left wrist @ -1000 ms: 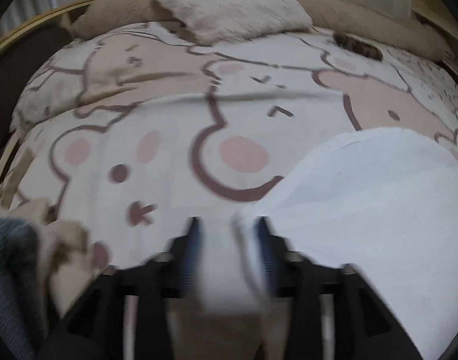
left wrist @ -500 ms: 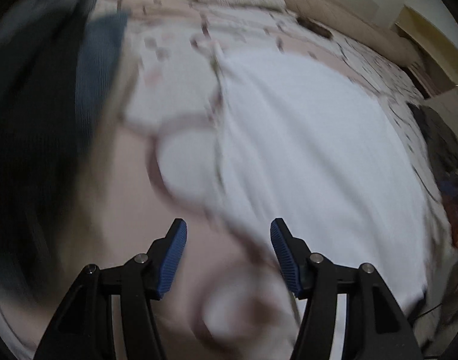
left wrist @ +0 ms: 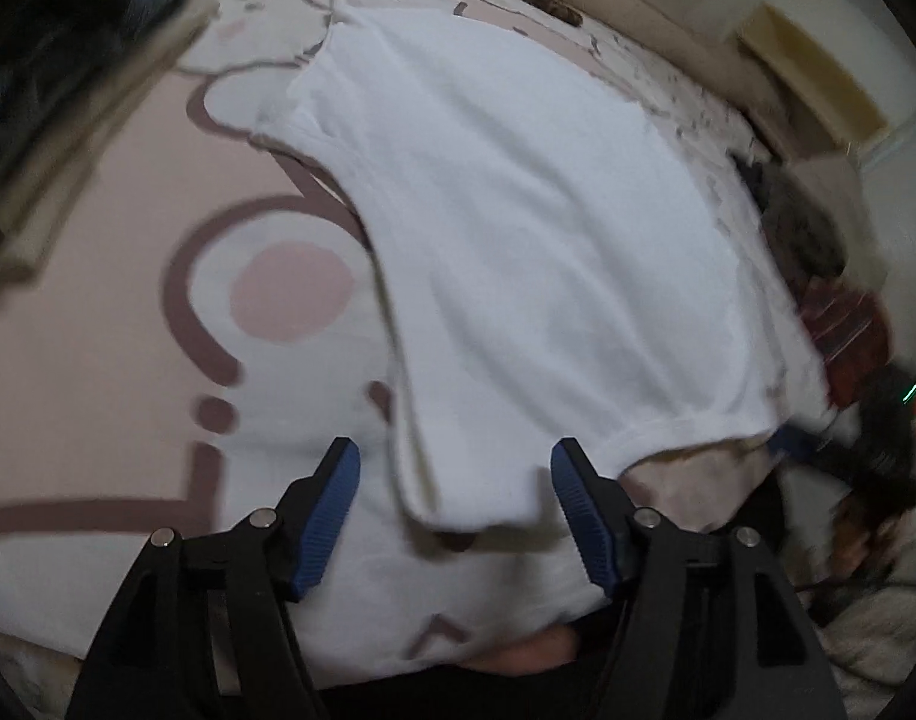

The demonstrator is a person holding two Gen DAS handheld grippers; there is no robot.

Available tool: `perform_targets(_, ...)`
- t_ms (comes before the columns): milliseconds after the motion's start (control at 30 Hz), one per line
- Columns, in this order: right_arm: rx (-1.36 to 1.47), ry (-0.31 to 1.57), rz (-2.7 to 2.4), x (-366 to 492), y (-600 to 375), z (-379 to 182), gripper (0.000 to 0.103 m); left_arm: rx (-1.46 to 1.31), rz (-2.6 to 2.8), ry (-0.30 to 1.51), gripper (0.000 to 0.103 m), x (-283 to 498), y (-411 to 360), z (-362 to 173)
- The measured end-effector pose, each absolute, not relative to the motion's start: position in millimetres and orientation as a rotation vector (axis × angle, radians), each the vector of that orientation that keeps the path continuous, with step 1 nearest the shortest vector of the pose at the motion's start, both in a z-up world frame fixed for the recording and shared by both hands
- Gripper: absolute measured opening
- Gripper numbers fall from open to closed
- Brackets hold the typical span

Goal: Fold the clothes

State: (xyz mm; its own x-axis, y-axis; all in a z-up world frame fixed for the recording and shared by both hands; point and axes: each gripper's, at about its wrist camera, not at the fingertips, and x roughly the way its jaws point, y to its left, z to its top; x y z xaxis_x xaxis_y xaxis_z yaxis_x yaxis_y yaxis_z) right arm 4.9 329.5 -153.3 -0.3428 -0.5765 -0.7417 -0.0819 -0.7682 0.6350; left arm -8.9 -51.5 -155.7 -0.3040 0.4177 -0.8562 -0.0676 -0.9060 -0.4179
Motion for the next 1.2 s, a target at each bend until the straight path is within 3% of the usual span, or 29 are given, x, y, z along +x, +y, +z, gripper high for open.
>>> perform_targets(33,1.58,-0.859,-2.168,6,325,-156,0.056,-1.628,2.238,-0.514,0.061,-9,-52,-158)
perform_targets(100,1.577,-0.877,-2.164,9,320,-159,0.055,-1.636,2.187,-0.614,0.039,-10,-56,-164)
perform_targets(200,1.552,-1.021,-2.094,10,321,-166,0.053,-1.646,2.136,-0.75,0.023,-13,-61,-173)
perform_targets(267,1.538,-1.154,-2.029,7,324,-176,0.046,-1.638,2.125,-0.804,0.018,-14,-65,-175)
perform_targets(367,1.522,-1.317,-1.956,6,330,-187,0.032,-1.623,2.139,-0.818,0.017,-12,-68,-169)
perform_targets(433,1.507,-1.423,-1.903,6,334,-195,0.015,-1.616,2.167,-0.798,0.016,-10,-70,-165)
perform_targets(500,1.508,-1.453,-1.903,6,336,-196,0.011,-1.608,2.189,-0.783,0.016,-6,-73,-160)
perform_targets(700,1.487,-1.198,-2.127,10,332,-145,0.008,-1.529,2.246,-0.701,0.015,6,-65,-127)
perform_targets(933,1.638,-0.971,-2.211,6,314,-150,0.009,-1.652,2.271,-0.517,0.016,4,-50,-158)
perform_targets(1000,1.675,-0.912,-2.229,5,310,-152,0.011,-1.659,2.272,-0.528,0.02,2,-49,-162)
perform_targets(1067,1.665,-0.95,-2.223,7,313,-155,0.021,-1.639,2.281,-0.549,0.029,1,-54,-155)
perform_targets(1133,1.636,-0.927,-2.283,11,320,-142,0.072,-1.612,2.348,-0.5,0.042,-2,-63,-144)
perform_targets(1167,1.615,-0.914,-2.32,12,324,-134,0.076,-1.592,2.396,-0.462,0.052,-6,-70,-136)
perform_targets(1200,1.57,-0.896,-2.381,13,332,-123,0.076,-1.576,2.436,-0.436,0.053,-13,-76,-131)
